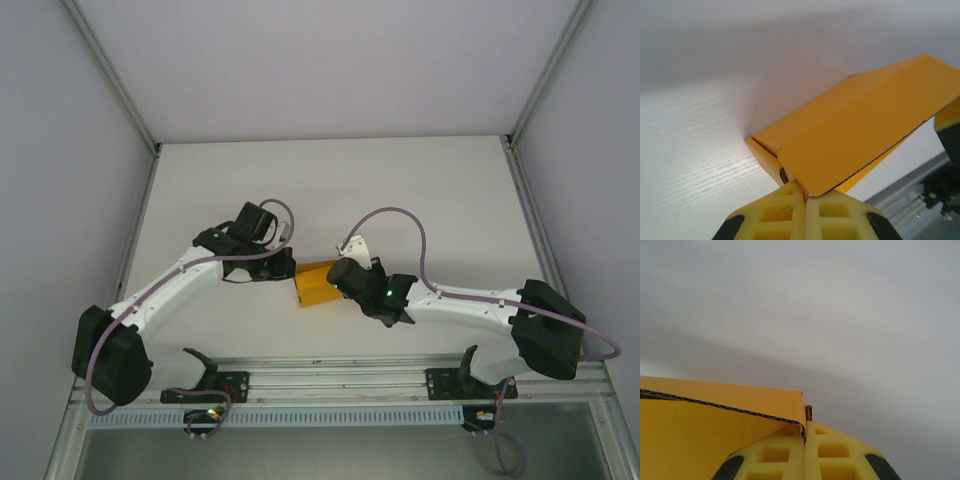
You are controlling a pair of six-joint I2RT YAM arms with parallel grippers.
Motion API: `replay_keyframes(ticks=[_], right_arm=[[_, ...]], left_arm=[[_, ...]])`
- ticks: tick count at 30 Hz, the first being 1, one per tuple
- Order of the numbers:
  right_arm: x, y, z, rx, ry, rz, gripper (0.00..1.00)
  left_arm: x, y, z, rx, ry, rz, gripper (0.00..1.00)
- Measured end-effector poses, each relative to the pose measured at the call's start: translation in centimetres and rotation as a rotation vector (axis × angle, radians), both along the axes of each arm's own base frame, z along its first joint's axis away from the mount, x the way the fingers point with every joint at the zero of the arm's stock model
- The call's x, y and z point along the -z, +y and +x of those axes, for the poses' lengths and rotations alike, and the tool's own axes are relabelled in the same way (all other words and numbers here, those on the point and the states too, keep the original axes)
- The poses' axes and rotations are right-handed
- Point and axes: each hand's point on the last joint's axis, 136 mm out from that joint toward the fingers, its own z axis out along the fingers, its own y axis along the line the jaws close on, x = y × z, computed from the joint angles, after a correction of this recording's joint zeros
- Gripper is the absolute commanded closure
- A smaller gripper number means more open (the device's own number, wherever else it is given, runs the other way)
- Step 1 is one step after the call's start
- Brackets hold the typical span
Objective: Assemble paper box
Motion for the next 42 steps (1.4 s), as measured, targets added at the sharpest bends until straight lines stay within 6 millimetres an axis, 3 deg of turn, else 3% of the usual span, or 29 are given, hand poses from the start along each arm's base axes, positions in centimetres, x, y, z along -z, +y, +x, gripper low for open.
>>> replay_keyframes(ticks=[9,25,30,35,39,42], right_arm=[[-0.1,0.2,-0.2,-0.015,-0.025,0.001,1.0],[0.2,-1.3,-1.2,0.052,-0.067,-0.014,0.97],[0.0,-1.8,-1.6,0.051,-0.068,0.012,0.8],[-0.5,-2.3,-3.0,0.004,-0.044,0.073,0.49],[-1.8,-2.7,-4.1,-0.037,-0.044,0.169,0.4],[-2.9,-3.1,-4.1,-0.048,-0.044,0.26,0.38]], left_arm=[[0.2,0.0,-0.6,-0.027,0.058,-0.021,1.0],[2.0,-1.8,-1.3,-0.089,-0.17,0.152,1.0],[2.4,-2.0,-1.6,-0.087,-0.238,0.231,1.0],[2.5,-2.5,-2.0,-0.066,-0.303,0.282,1.0],[2.4,-3.2,-2.3,-0.045,-0.34,0.293,1.0],[2.4,-3.4,-2.5,-0.038,-0.36,0.302,1.0]])
